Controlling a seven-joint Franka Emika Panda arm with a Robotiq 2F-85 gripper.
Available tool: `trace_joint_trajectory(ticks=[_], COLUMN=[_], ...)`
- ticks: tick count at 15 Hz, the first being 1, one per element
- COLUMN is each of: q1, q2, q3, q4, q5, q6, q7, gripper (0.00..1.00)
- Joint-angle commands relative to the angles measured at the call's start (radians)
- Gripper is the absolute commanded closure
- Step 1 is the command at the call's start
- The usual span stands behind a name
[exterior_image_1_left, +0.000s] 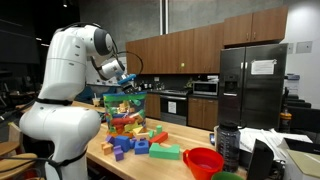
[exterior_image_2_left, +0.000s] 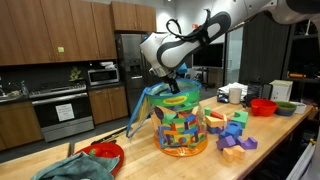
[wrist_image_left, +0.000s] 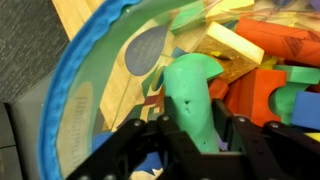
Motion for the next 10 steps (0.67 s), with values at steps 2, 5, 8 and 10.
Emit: trace_joint_trajectory(ticks=[2,5,8,10], q1=[-0.016,-0.035,-0.054,-0.065], q2=[0.002,0.009,0.020,0.027], q3=[-0.005,-0.006,-0.008,-0.012], q4=[0.067,0.107,0.150,0.185], q5=[-0.011,0.003,0.017,0.012], q6=[-0.066,-0.091,-0.118,-0.137], q7=[-0.092,-0.179,-0.274,-0.328], gripper=[0.84,0.84,0.84,0.84])
